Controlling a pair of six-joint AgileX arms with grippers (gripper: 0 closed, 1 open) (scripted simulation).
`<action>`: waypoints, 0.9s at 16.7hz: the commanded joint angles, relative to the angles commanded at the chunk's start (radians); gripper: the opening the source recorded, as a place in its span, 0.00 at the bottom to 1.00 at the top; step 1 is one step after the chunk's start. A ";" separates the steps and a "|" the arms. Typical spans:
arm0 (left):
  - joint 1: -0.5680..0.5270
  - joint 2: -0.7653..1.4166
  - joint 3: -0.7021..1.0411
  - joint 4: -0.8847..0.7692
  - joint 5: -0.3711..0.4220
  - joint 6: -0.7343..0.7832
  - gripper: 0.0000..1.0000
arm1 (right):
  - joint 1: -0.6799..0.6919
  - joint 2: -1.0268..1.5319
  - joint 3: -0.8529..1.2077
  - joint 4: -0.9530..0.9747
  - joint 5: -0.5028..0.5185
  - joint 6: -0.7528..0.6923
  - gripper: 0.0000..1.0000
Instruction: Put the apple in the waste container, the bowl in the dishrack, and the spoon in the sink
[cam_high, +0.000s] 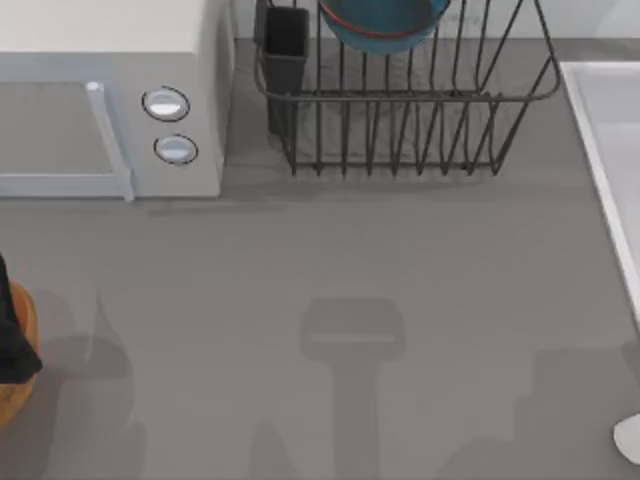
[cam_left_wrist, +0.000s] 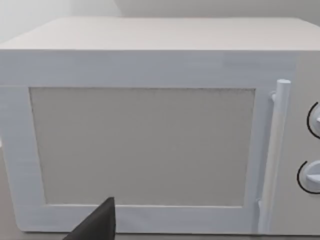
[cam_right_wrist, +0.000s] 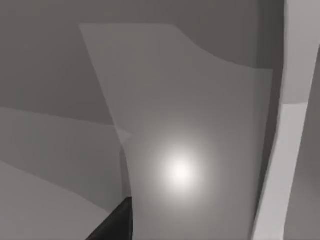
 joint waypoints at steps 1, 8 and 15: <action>0.000 0.000 0.000 0.000 0.000 0.000 1.00 | 0.000 0.000 0.000 0.000 0.000 0.000 0.17; 0.000 0.000 0.000 0.000 0.000 0.000 1.00 | 0.000 0.000 0.000 0.000 0.000 0.000 0.00; 0.000 0.000 0.000 0.000 0.000 0.000 1.00 | 0.008 -0.085 0.065 -0.136 0.029 0.035 0.00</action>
